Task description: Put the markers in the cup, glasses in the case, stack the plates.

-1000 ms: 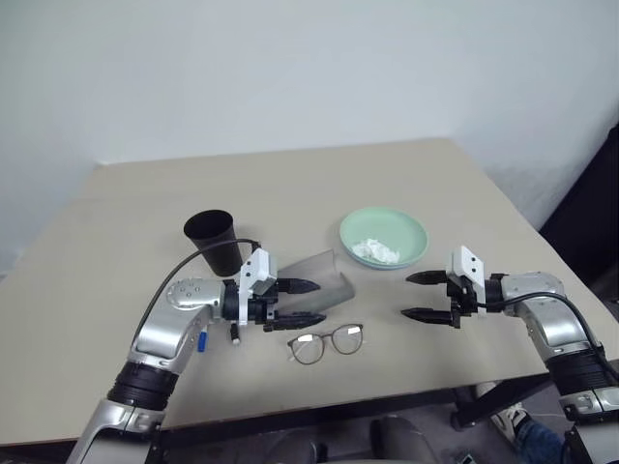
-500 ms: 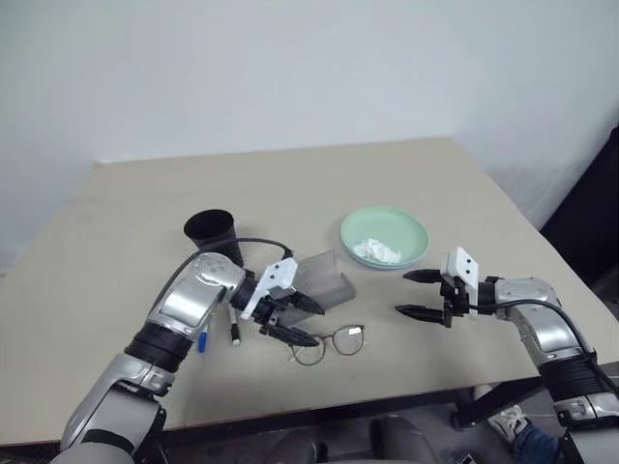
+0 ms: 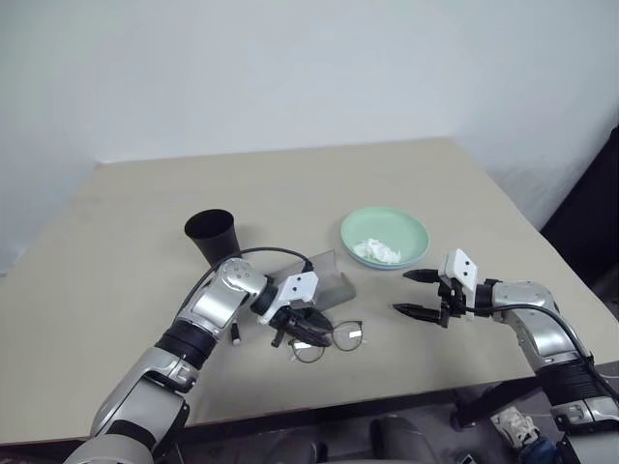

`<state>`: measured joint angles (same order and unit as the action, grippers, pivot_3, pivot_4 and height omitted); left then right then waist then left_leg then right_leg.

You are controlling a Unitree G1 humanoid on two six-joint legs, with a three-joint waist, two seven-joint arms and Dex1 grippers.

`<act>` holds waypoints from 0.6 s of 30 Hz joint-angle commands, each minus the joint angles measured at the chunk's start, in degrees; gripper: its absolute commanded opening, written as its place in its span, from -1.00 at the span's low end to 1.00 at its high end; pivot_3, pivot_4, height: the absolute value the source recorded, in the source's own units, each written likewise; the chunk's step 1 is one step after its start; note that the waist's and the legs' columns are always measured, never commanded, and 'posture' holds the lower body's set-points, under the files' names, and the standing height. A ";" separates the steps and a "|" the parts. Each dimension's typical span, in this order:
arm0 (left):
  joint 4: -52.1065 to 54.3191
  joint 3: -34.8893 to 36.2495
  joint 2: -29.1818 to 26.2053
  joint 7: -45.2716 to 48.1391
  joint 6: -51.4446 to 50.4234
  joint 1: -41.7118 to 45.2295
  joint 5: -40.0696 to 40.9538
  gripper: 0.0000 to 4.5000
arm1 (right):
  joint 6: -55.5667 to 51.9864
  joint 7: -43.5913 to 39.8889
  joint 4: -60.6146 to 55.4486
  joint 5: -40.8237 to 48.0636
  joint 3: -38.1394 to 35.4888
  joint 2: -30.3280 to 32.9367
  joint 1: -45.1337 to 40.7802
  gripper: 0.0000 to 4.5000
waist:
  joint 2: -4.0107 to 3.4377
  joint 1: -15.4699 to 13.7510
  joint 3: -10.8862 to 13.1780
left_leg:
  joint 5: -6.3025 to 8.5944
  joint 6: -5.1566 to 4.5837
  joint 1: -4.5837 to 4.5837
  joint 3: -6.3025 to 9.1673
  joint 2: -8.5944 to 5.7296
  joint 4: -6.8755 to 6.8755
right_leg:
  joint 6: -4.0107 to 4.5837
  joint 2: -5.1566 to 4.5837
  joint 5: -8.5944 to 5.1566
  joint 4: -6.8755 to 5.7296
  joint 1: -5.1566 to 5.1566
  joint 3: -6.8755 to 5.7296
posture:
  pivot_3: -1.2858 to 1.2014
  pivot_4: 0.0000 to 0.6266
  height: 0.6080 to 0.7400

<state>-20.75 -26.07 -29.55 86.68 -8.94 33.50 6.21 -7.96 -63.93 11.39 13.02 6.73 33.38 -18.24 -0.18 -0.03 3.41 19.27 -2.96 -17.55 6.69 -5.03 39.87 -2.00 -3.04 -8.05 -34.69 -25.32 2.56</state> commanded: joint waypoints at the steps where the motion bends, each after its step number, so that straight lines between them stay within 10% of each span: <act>1: 0.21 0.56 -0.23 0.18 0.96 1.93 -0.91 -0.52 | 1.37 0.40 -1.64 0.11 -0.99 0.26 -0.43 0.80 | 0.00 0.00 0.00 | 0.00 0.00 0.00 0.00 0.00 0.01 | 0.00 0.00 0.00 0.00 0.01 0.00 | 0.03 -1.00 1.00; 18: 0.90 2.36 0.09 0.62 -0.28 2.15 0.34 -0.98 | 2.44 0.84 0.62 -1.29 -0.52 -0.27 -2.22 0.80 | -0.01 0.02 -0.01 | -0.01 -0.01 0.04 -0.01 0.00 0.11 | -0.03 0.01 0.03 -0.02 0.10 0.01 | 0.03 -1.00 1.00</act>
<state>-20.77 -25.48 -29.30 87.44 -8.83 34.46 5.74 -6.58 -63.42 12.40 11.56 6.83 33.30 -18.75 -0.19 -0.01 3.41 19.26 -2.97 -17.51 6.68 -5.03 39.98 -2.03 -3.03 -8.02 -34.71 -25.22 2.56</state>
